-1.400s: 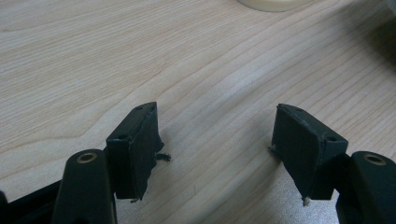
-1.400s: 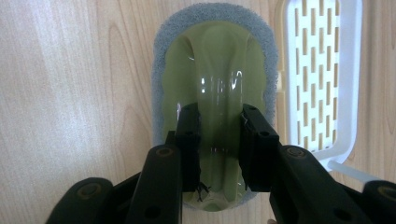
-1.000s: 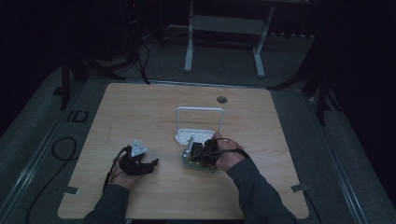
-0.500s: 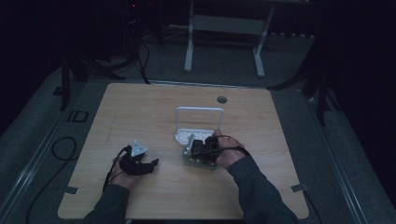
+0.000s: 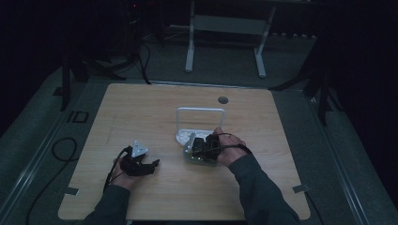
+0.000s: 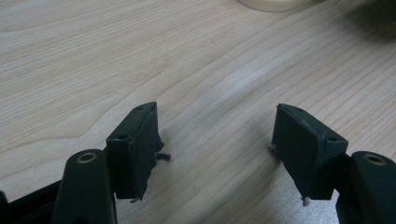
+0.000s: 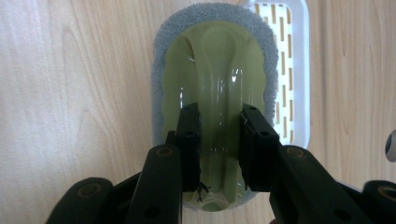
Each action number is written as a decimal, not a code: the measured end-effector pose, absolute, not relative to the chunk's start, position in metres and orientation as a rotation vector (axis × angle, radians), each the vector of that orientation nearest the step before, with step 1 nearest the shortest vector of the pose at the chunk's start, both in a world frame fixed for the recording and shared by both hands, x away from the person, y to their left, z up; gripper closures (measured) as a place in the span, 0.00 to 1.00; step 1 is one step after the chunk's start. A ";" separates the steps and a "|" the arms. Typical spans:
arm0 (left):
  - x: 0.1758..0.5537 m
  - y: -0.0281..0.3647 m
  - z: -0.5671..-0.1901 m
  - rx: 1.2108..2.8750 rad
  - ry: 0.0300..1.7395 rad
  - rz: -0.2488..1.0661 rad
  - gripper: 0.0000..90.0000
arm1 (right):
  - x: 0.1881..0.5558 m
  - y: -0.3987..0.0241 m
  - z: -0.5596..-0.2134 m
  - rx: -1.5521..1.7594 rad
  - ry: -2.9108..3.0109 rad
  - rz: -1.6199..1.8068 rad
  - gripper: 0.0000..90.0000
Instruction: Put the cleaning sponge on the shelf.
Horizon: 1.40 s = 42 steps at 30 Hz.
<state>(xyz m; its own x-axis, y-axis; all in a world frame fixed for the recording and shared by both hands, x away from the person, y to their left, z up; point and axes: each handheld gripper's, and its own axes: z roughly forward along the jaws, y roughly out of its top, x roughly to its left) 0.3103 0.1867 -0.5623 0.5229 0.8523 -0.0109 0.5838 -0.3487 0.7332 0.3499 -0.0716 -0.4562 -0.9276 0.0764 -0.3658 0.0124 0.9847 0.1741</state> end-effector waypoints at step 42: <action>0.311 0.187 -0.562 2.065 1.163 0.493 0.36 | 0.365 -0.065 -0.450 -0.072 2.683 0.240 0.80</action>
<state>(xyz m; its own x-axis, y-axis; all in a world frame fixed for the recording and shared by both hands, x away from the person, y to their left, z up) 0.3106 0.1869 -0.5623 0.5229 0.8523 -0.0131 0.5836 -0.3468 0.7343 0.3647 -0.0645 -0.4504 -0.9003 -0.0122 -0.4351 -0.0893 0.9835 0.1571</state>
